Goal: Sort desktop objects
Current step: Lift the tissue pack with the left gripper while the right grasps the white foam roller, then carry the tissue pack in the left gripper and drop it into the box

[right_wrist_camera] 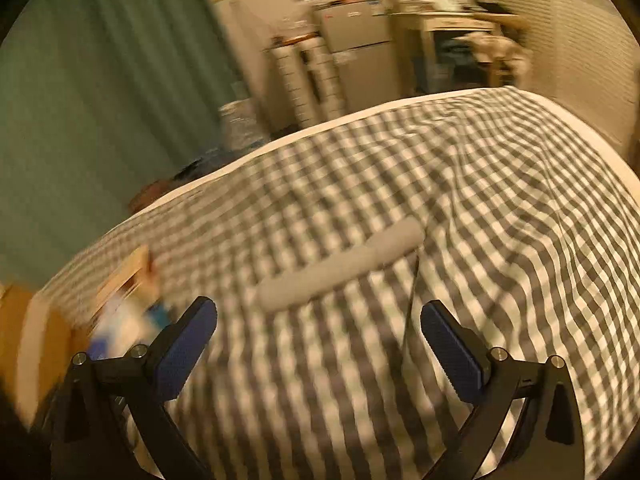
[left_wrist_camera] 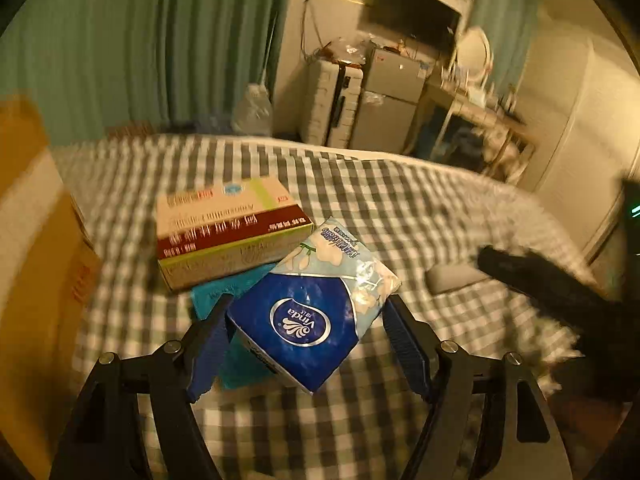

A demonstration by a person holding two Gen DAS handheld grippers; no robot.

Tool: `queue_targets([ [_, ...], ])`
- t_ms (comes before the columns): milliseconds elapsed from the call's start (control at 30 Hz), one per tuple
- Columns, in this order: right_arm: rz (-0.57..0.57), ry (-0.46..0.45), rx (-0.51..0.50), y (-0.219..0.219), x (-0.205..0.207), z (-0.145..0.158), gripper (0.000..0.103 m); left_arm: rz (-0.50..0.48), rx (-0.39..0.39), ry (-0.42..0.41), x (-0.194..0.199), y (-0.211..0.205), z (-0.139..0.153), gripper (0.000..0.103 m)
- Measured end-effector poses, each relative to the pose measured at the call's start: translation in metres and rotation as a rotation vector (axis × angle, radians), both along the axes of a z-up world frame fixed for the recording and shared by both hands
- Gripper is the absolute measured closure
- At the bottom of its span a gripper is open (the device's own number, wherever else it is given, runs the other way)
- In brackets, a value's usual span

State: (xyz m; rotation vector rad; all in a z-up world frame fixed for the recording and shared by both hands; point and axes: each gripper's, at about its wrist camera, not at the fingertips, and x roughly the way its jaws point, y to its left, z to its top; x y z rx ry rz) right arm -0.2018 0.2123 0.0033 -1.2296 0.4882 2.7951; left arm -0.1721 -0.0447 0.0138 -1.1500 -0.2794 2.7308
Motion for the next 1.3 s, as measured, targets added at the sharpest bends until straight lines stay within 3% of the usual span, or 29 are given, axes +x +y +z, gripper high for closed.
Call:
queue_targets([
  [133, -0.074, -0.096, -0.018, -0.004, -0.038, -0.033, 0.000, 0.046, -0.005, -0.014, -0.012, -0.017, -0.009, 0.027],
  [167, -0.074, -0.095, 0.022, -0.008, -0.043, -0.037, 0.000, 0.053, 0.015, -0.035, -0.015, -0.022, -0.013, 0.027],
  [233, -0.068, -0.110, 0.093, -0.017, -0.046, -0.038, 0.000, 0.062, 0.053, -0.070, -0.016, -0.027, -0.020, 0.026],
  [333, -0.061, -0.102, 0.122, -0.025, -0.046, -0.041, 0.000, 0.059, 0.053, -0.066, -0.013, -0.028, -0.020, 0.026],
  [567, -0.018, -0.081, 0.122, -0.035, -0.042, -0.037, 0.000, 0.046, 0.041, -0.045, -0.003, -0.024, -0.015, 0.026],
  [600, -0.010, -0.082, 0.122, -0.036, -0.039, -0.036, 0.004, 0.046, 0.037, -0.031, -0.005, -0.021, -0.014, 0.026],
  [667, 0.001, -0.075, 0.134, -0.035, -0.032, -0.029, 0.025, 0.041, 0.032, 0.004, -0.003, -0.019, -0.010, 0.026],
  [733, 0.015, -0.075, 0.137, -0.028, -0.028, -0.024, 0.089, 0.037, 0.024, 0.025, -0.003, -0.016, -0.007, 0.026],
  [833, 0.042, -0.082, 0.022, -0.014, -0.016, -0.021, 0.091, 0.021, 0.023, 0.040, -0.005, -0.014, -0.009, 0.026],
  [1033, 0.095, -0.050, -0.052, -0.013, 0.040, -0.001, 0.093, 0.011, 0.010, 0.057, -0.003, -0.011, -0.010, 0.026],
  [1133, 0.145, -0.038, -0.029, -0.027, 0.067, 0.014, 0.093, 0.019, 0.011, 0.086, 0.007, -0.016, -0.004, 0.026],
  [1233, 0.183, -0.005, -0.026, -0.035, 0.096, 0.034, 0.093, 0.040, -0.048, 0.143, 0.026, -0.019, 0.010, 0.026],
  [1300, 0.209, 0.017, -0.010, -0.037, 0.105, 0.048, 0.093, 0.055, -0.034, 0.157, 0.043, -0.022, 0.021, 0.026],
])
